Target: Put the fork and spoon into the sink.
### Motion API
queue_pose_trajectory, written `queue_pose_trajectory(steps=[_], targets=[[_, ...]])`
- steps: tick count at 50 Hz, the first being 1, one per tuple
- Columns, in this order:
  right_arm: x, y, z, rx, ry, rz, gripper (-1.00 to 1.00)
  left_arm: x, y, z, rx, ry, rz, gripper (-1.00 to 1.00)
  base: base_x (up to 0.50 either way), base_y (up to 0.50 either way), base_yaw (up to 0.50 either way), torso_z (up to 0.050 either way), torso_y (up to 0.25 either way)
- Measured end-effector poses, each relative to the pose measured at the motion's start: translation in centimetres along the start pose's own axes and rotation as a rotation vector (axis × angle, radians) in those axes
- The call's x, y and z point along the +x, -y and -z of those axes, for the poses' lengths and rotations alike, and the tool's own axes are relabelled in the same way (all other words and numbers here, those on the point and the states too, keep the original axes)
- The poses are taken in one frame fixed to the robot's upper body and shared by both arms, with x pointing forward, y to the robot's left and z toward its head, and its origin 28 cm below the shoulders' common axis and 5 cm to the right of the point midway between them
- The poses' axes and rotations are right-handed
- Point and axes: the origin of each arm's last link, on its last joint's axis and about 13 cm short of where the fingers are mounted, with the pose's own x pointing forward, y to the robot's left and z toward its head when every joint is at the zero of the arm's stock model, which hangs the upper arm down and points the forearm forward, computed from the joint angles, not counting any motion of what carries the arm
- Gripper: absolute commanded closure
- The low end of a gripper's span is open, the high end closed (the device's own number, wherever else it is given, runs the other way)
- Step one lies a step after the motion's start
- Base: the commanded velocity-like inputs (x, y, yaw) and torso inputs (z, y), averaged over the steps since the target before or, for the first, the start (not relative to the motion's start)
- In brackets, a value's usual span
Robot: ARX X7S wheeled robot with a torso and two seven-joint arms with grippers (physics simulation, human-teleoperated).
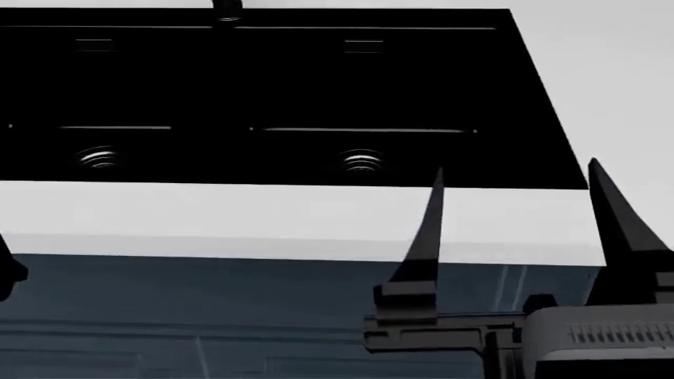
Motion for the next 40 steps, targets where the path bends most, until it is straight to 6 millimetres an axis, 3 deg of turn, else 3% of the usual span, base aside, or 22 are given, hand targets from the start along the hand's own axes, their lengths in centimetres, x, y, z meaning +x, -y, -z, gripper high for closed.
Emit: queue_pose_trajectory(steps=[40], targets=[[-0.13, -0.04, 0.25, -0.008, -0.012, -0.004, -1.0, -0.2, 0.06, 0.2, 0.023, 0.008, -0.005, -1.0, 0.0, 0.42, 0.0, 0.0, 0.0]])
